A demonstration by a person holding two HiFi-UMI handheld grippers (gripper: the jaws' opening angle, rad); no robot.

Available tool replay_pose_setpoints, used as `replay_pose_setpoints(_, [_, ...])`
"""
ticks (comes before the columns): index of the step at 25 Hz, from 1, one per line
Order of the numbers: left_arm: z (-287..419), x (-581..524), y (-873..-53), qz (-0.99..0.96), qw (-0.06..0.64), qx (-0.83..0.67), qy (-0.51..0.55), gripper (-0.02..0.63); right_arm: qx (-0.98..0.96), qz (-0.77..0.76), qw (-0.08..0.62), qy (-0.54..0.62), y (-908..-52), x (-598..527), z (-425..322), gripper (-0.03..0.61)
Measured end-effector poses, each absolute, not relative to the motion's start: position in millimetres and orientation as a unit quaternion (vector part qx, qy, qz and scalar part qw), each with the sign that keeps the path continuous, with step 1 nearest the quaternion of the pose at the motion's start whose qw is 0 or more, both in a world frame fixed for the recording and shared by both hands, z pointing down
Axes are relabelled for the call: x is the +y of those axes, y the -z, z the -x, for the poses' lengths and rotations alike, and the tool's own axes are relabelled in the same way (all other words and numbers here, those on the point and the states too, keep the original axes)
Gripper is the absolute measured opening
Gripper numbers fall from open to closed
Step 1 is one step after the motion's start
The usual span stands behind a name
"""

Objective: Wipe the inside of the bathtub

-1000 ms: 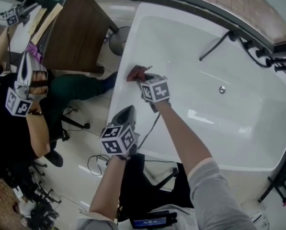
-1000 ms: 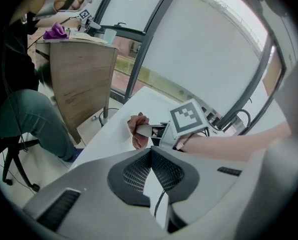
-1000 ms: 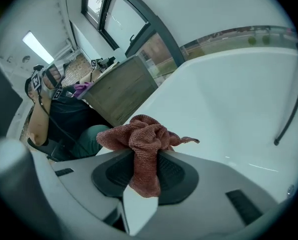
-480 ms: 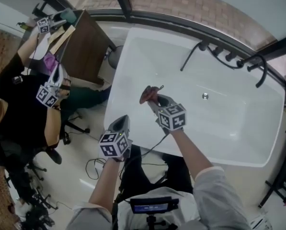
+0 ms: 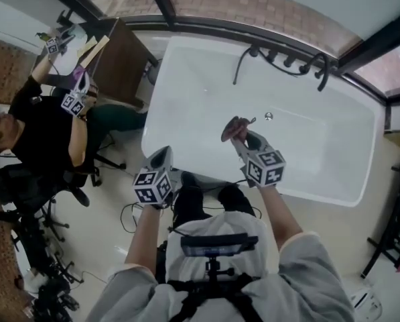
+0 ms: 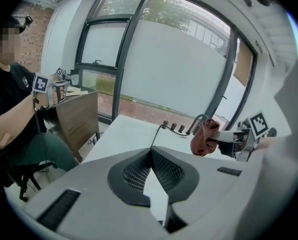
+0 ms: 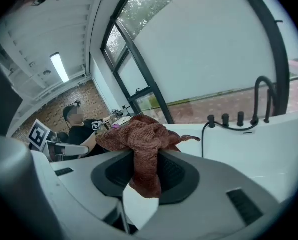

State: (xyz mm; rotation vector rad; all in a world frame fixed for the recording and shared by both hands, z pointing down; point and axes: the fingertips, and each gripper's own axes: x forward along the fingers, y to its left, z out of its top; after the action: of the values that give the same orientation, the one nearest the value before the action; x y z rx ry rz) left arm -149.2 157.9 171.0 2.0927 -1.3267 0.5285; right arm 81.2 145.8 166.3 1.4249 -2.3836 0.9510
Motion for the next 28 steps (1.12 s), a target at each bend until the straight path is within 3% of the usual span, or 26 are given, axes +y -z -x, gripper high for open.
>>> replay_pose_setpoints(10, [139,162,-125,-0.834,0.254,-0.446,-0.202,0.006,-0.746,-0.589,0.089,-0.297,-123,209,-141,0.13])
replay_pose_setpoints(28, [146,178,-95,-0.885,0.229,-0.363,-0.18,0.006,-0.639,-0.7,0.064,-0.312,-113,319,-153,0.134])
